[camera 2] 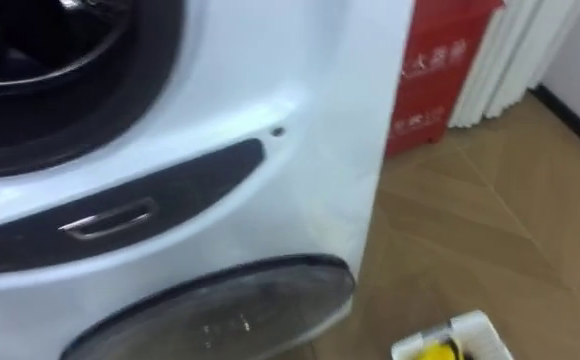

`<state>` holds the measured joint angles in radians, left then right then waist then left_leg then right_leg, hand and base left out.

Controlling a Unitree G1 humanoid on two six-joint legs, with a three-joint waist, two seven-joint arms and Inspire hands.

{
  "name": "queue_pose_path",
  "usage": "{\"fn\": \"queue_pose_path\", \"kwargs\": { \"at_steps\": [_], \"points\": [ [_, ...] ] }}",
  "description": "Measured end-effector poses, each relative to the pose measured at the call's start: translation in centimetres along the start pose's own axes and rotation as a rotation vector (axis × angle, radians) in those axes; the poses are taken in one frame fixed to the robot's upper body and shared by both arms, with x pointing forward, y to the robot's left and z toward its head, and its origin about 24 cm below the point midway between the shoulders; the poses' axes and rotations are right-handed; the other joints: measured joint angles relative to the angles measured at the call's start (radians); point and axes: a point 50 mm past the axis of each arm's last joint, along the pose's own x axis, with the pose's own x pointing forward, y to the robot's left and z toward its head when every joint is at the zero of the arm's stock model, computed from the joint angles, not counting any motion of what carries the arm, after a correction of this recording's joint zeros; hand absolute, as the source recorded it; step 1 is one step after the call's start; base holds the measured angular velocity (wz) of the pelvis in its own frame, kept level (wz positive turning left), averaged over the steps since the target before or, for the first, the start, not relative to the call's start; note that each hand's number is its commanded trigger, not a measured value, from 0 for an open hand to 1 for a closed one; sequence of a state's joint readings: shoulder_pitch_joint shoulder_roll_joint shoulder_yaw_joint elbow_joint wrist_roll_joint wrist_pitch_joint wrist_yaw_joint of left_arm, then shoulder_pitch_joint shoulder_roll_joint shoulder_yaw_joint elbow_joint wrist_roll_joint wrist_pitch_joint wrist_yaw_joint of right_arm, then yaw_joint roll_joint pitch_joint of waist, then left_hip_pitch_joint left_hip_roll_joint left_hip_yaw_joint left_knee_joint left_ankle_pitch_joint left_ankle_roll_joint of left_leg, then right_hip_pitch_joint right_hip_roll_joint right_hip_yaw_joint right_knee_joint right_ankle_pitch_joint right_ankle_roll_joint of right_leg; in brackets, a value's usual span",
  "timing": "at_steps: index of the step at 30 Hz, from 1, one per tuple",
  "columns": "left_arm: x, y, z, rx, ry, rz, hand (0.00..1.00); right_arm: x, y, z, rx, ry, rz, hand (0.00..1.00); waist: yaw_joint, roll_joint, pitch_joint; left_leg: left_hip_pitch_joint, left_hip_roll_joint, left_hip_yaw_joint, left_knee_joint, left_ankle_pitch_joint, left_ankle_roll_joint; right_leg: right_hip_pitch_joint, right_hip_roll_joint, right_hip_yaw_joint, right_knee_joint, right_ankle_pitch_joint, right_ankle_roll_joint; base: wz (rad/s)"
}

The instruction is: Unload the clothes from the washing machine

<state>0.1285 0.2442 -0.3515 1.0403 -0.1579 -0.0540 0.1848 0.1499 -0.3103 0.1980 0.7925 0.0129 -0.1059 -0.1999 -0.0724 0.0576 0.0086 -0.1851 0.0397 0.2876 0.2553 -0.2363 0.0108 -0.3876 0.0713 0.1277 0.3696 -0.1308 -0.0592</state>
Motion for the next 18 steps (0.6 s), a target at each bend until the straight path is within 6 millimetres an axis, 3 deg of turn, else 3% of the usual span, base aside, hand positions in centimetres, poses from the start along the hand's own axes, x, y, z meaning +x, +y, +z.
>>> {"fn": "queue_pose_path", "kwargs": {
  "at_steps": [6, 10, 13, 14, 18],
  "points": [
    [-0.1, -0.6, -0.5, -0.041, 0.032, 0.000, 0.00, -0.6, 2.3, -3.1, -0.004, 0.166, 0.113, 0.00, 0.027, -0.012, -0.0035, 0.098, 0.004, -0.073, -0.036, 0.007, -0.001, 0.160, -0.009, -0.072, -0.109, 0.006, -0.004, 0.37],
    [-0.1, -0.6, -1.0, -0.038, 0.062, 0.002, 0.00, -0.9, 3.3, -4.0, 0.006, 0.237, 0.158, 0.00, 0.043, -0.022, -0.0038, 0.157, 0.003, -0.101, -0.062, 0.007, -0.001, 0.247, -0.013, -0.099, -0.169, 0.007, -0.004, 0.24],
    [0.0, -0.3, -1.0, -0.032, 0.062, 0.013, 0.00, -0.9, 3.8, -4.5, 0.025, 0.275, 0.182, 0.00, 0.061, -0.034, 0.0010, 0.197, 0.003, -0.113, -0.078, 0.007, -0.001, 0.295, -0.014, -0.117, -0.190, 0.007, -0.004, 0.16],
    [0.0, -0.1, -1.1, -0.046, 0.067, 0.019, 0.00, -1.0, 4.0, -4.6, 0.034, 0.284, 0.186, 0.00, 0.071, -0.039, 0.0042, 0.212, 0.002, -0.116, -0.084, 0.007, -0.001, 0.315, -0.016, -0.140, -0.204, 0.007, -0.004, 0.09],
    [0.0, -0.1, -1.1, -0.062, 0.071, 0.028, 0.00, -1.2, 4.6, -5.1, 0.053, 0.332, 0.203, 0.00, 0.079, -0.054, 0.0017, 0.240, 0.001, -0.146, -0.093, 0.007, -0.001, 0.356, -0.021, -0.191, -0.221, 0.007, -0.004, 0.18]
  ]
}}
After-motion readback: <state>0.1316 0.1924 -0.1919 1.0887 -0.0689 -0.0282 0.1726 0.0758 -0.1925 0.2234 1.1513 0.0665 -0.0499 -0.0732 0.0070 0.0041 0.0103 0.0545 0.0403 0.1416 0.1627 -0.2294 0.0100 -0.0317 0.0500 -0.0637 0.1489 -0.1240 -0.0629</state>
